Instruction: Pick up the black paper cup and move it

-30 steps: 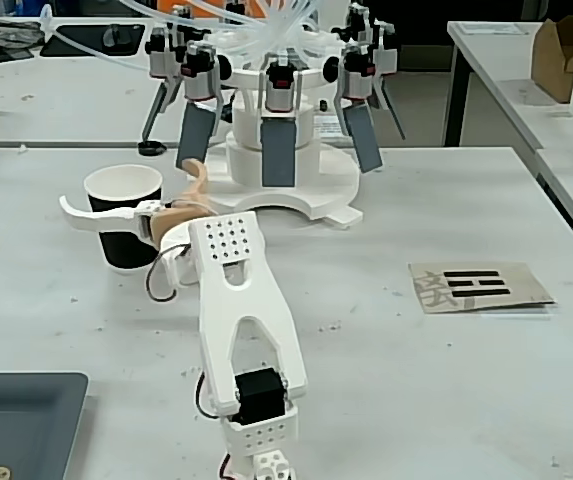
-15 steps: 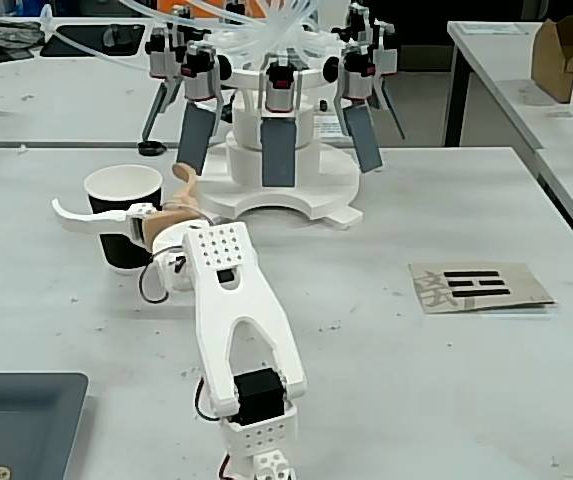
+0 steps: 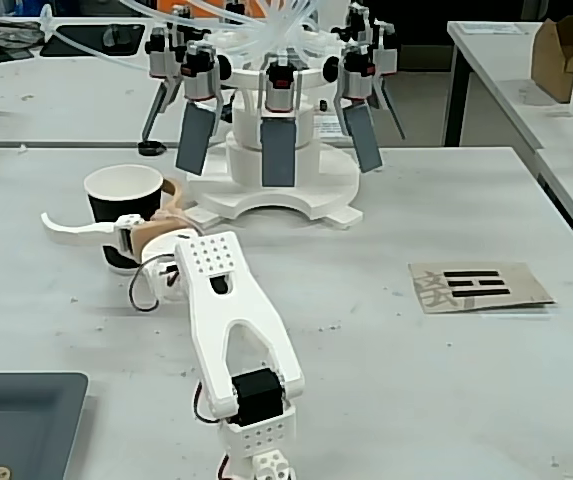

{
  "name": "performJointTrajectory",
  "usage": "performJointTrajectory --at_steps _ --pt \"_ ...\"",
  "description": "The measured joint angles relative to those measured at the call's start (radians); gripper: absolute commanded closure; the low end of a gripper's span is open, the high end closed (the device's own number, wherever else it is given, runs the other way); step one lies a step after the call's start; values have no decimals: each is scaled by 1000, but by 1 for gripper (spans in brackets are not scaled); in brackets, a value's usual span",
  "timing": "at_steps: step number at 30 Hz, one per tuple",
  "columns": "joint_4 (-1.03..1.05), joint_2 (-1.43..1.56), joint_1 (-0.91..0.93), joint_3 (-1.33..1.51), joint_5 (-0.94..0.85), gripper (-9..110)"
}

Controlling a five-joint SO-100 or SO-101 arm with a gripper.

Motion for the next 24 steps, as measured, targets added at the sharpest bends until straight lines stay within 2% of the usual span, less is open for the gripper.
performJointTrajectory --at_steps 15,24 --pt "35 -29 -5 -46 0 50" --pt "55 -31 -28 -71 0 59"
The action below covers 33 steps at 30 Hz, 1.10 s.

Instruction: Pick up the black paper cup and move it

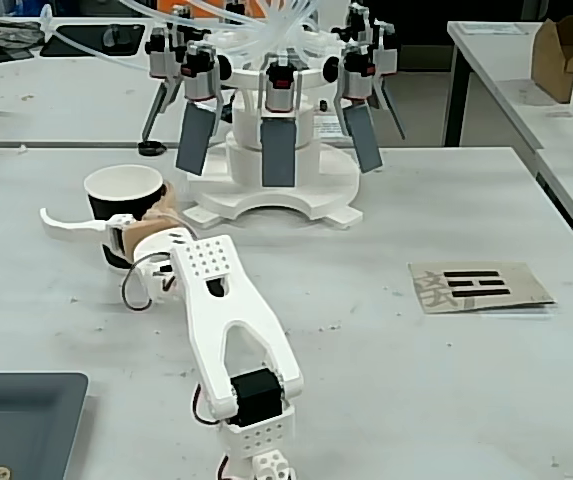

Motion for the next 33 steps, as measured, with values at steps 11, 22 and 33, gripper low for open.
performJointTrajectory --at_steps 11,22,33 --pt "3 0 0 -2 9 66" --pt "9 0 0 -2 15 76" --pt "9 0 0 -2 18 82"
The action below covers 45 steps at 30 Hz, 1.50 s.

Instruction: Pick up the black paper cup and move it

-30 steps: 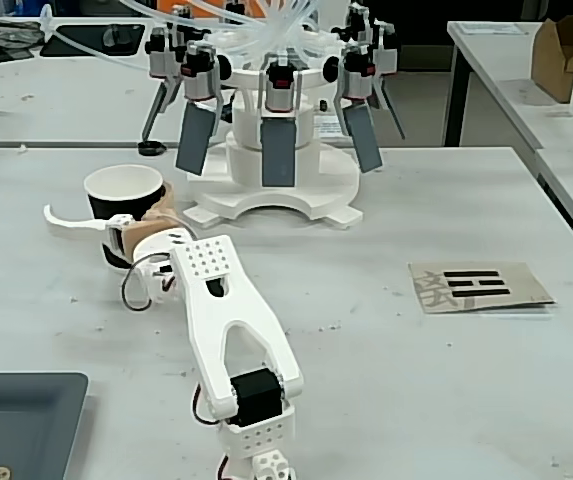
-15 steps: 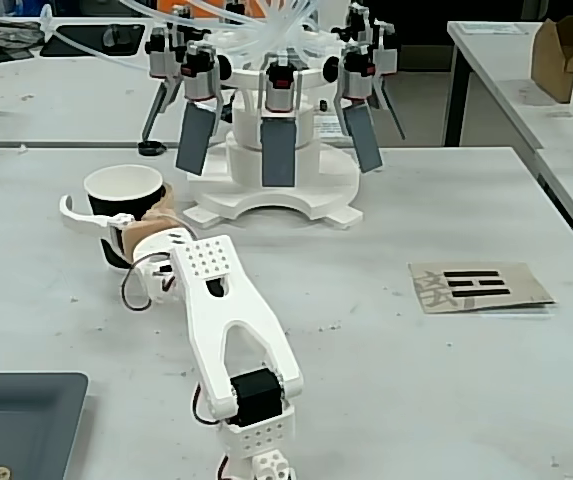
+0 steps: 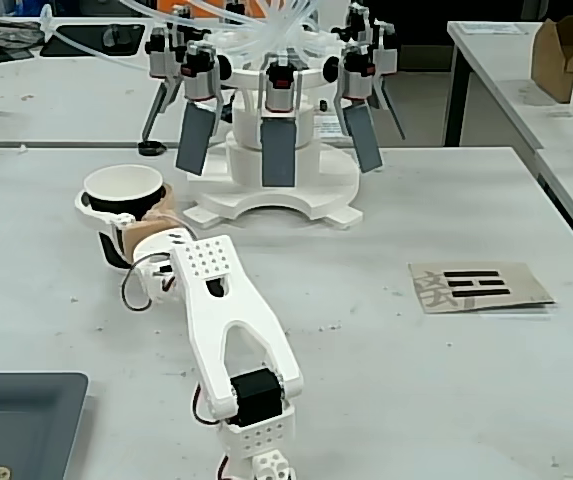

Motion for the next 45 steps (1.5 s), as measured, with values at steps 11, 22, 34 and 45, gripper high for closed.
performJointTrajectory --at_steps 11,22,34,45 --pt "0 0 0 0 0 88" --pt "0 52 0 77 -14 91" --pt "-75 322 2 446 -26 92" --pt "-207 578 26 831 -41 92"
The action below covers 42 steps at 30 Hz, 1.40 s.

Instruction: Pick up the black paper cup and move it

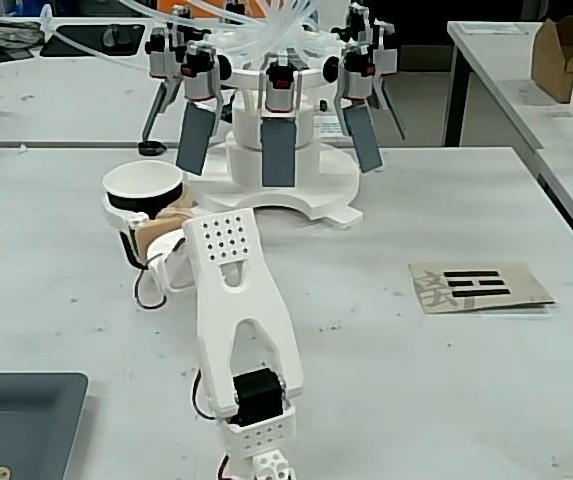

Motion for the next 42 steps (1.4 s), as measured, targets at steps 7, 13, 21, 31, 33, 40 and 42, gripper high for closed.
performJointTrajectory --at_steps 7,13,21,31,33,40,42 --pt "-57 160 26 202 -14 92" --pt "-120 276 29 379 -38 92" --pt "-164 402 48 515 -72 92" --pt "-236 543 107 698 -126 92" --pt "-236 574 121 733 -133 92" --pt "-244 634 160 785 -155 92" --pt "-245 652 169 798 -160 92"
